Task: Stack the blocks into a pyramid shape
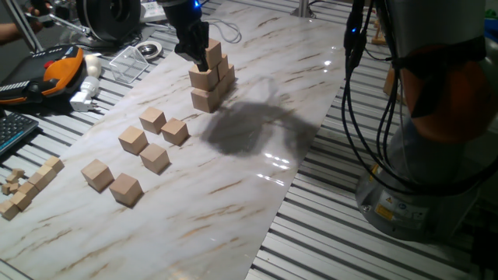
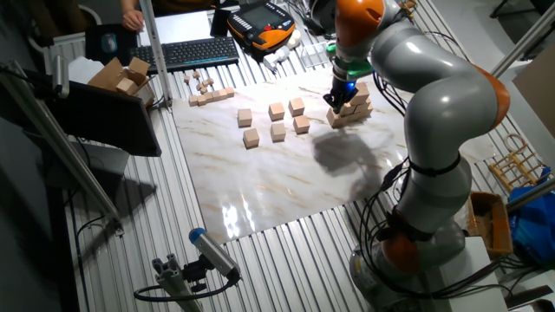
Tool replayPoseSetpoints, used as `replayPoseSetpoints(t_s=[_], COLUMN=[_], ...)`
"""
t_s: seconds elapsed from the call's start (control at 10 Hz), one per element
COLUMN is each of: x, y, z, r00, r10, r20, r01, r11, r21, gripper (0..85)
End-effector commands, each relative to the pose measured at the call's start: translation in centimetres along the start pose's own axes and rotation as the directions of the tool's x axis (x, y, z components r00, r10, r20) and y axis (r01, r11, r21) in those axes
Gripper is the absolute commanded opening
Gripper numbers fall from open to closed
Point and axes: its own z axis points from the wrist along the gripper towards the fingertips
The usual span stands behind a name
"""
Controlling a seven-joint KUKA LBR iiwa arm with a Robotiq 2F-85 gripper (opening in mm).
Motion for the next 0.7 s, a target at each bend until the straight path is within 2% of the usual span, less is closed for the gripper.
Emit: replayPoseSetpoints(t_s=[0.0,0.1,0.3,0.4,0.5,0.6], x=[-0.01,-0.01,-0.01,-0.01,-0.01,-0.01], y=[0.01,0.01,0.01,0.01,0.01,0.01], z=[0.03,0.03,0.03,0.03,0.03,0.03], r00=[1.000,1.000,1.000,1.000,1.000,1.000], r10=[0.006,0.013,0.016,0.013,0.003,-0.004], r20=[-0.006,-0.010,-0.005,-0.011,-0.005,-0.009], r01=[-0.006,-0.013,-0.016,-0.013,-0.003,0.005], r11=[1.000,1.000,1.000,1.000,0.999,0.999], r21=[0.024,0.022,-0.014,0.012,0.042,0.034], gripper=[0.0,0.0,0.0,0.0,0.0,0.0])
